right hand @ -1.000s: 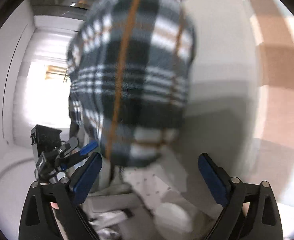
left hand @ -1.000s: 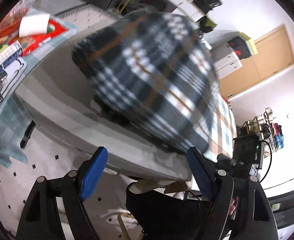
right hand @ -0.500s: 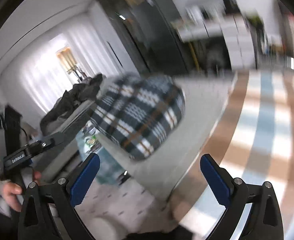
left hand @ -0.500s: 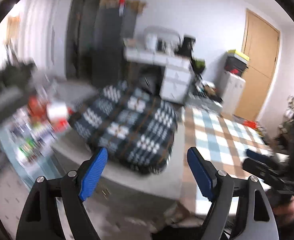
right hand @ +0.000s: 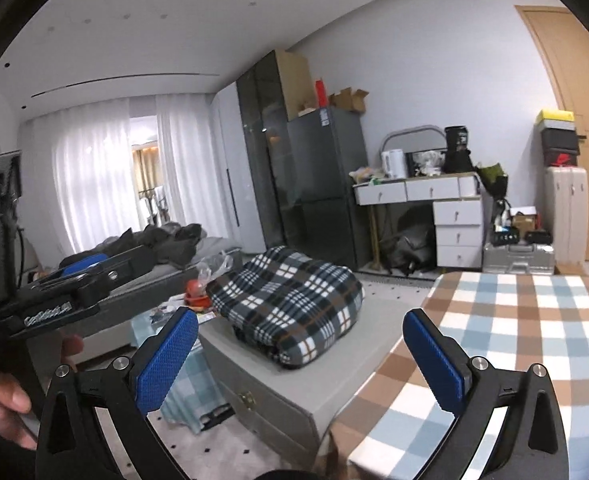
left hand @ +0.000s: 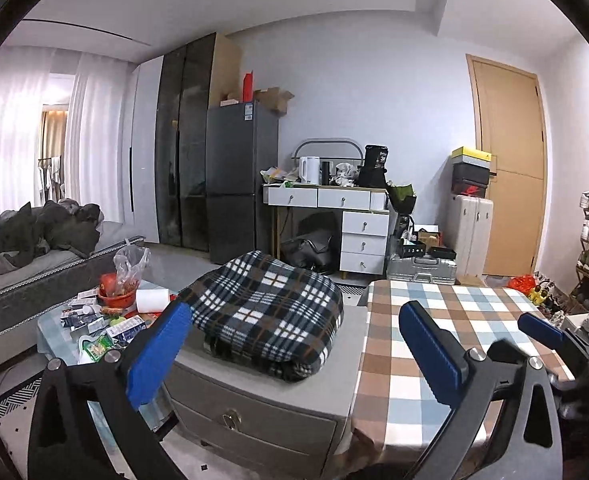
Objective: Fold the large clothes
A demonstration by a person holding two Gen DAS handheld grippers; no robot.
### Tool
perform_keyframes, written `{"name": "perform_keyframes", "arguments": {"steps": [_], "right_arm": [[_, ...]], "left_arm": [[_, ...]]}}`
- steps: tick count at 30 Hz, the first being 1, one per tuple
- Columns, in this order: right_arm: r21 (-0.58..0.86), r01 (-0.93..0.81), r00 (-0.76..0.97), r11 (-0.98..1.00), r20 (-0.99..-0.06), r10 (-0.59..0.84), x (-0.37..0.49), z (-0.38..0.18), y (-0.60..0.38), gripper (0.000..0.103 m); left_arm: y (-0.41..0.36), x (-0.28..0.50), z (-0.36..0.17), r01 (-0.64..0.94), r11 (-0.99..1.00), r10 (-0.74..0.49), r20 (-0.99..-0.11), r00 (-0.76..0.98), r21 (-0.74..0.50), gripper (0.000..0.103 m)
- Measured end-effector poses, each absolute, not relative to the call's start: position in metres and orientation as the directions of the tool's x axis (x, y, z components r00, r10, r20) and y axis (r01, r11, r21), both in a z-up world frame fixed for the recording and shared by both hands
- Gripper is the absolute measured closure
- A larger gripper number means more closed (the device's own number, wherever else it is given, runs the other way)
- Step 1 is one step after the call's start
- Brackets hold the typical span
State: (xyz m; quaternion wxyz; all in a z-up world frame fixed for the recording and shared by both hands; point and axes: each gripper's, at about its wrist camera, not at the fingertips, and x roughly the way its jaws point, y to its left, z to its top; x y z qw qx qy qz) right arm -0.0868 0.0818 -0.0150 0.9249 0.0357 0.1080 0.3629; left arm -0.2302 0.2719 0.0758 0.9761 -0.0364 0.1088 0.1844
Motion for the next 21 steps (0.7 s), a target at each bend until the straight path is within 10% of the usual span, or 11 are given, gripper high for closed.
{"name": "perform_keyframes", "arguments": {"steps": [21], "right_arm": [[0.123,-0.664,0.721,0.737,-0.153,0.675,-0.113,-0.014,0.091,0.0]], "left_arm": [[0.263,-0.225,0.067,-0.357,0.932,0.332,-0.253,0.909,-0.061,0.002]]}}
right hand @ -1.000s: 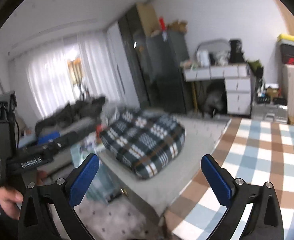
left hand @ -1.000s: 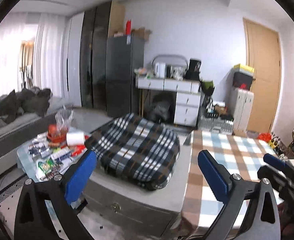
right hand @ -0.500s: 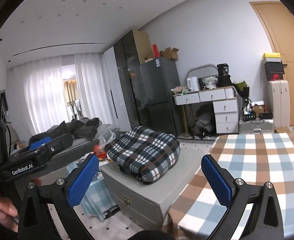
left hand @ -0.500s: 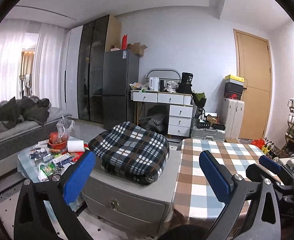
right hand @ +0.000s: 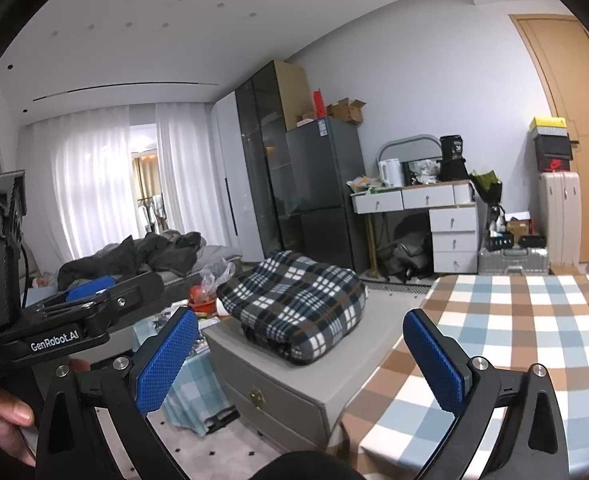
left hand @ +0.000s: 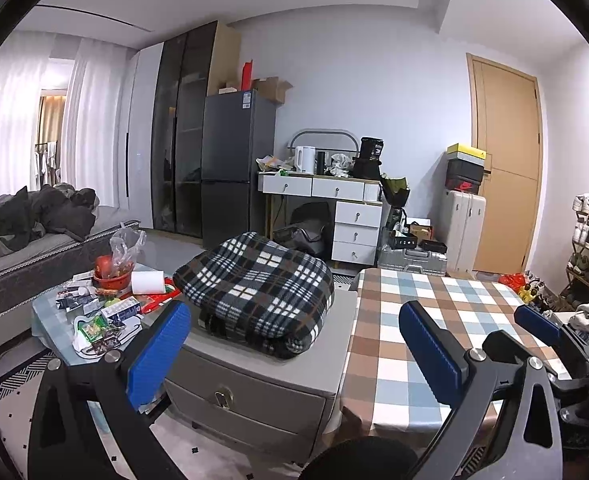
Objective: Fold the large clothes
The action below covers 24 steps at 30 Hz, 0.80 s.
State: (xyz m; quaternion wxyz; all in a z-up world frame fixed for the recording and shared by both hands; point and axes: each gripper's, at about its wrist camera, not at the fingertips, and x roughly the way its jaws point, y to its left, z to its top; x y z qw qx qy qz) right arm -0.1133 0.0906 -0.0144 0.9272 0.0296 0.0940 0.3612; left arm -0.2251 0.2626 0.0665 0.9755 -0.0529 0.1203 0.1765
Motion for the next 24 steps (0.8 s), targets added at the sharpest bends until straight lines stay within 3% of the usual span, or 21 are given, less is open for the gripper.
{"name": "perform_keyframes", "arguments": {"steps": [24], "right_arm": [[0.13,-0.697,0.695,0.706,-0.123,0.709,-0.129,-0.02,0.086,0.0]], "left_arm": [[0.253,-0.23,0.073,-0.343,0.939,0.326,-0.258,0.91,-0.023,0.002]]}}
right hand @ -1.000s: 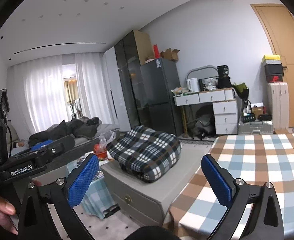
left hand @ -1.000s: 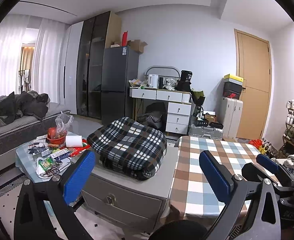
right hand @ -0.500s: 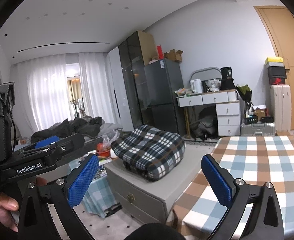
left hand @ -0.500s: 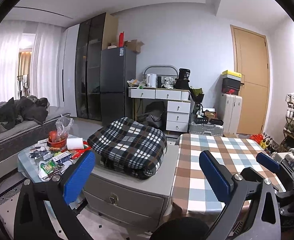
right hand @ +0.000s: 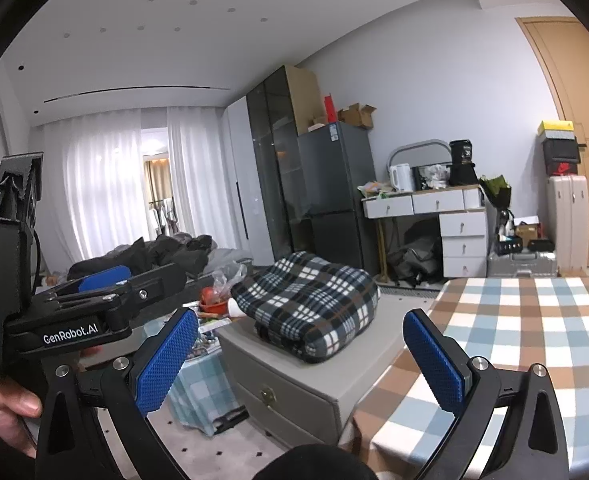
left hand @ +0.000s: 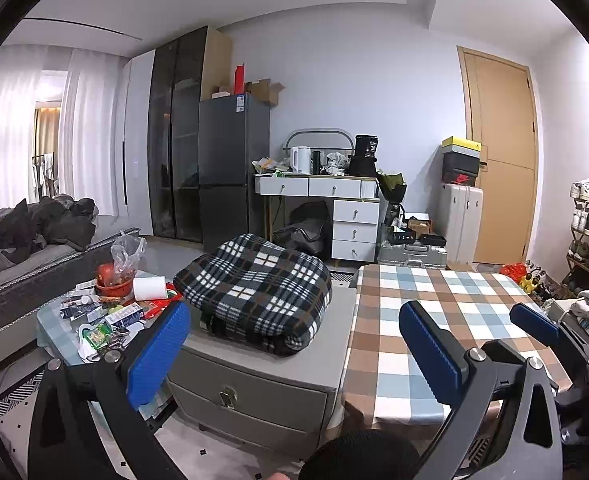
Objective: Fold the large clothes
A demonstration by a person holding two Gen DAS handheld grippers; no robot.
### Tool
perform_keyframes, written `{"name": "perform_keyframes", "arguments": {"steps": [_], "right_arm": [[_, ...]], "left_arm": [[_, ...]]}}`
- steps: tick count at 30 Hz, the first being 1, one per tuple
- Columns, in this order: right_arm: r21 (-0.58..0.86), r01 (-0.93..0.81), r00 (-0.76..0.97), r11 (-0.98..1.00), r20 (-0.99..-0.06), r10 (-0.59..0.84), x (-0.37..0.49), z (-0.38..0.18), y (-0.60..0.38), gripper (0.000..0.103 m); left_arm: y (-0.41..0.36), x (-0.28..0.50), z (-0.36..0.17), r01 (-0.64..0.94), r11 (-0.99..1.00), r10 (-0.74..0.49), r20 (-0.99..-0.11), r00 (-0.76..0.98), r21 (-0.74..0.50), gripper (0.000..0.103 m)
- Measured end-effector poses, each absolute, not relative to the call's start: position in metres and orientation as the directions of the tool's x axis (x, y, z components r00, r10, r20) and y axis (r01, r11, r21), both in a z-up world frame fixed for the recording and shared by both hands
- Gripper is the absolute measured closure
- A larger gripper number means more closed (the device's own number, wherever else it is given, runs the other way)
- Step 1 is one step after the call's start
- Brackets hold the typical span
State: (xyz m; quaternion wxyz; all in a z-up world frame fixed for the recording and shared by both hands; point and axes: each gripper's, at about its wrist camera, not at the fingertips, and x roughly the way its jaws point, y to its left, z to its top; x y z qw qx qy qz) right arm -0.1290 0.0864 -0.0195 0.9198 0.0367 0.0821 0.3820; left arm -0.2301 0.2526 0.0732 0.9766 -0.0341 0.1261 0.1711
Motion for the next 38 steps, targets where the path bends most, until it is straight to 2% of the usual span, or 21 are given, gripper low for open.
{"name": "perform_keyframes", "arguments": {"steps": [23,36,38], "right_arm": [[0.131,-0.703,0.691,0.699,-0.106,0.715,-0.134,-0.017,0.086,0.0],[0.138,-0.701,0.69,0.7,-0.117,0.714,-0.132,-0.02,0.084,0.0],[0.157,-0.696,0.69,0.7,-0.122,0.713,-0.127,-0.021,0.081,0.0]], "left_arm": [[0.25,-0.231,0.076,-0.347,0.938,0.336,-0.251,0.908,-0.001,0.002],[0.246,-0.222,0.072,-0.336,0.942,0.317,-0.297,0.901,-0.013,0.002],[0.242,-0.217,0.071,-0.305,0.952,0.283,-0.311,0.907,-0.023,0.002]]}}
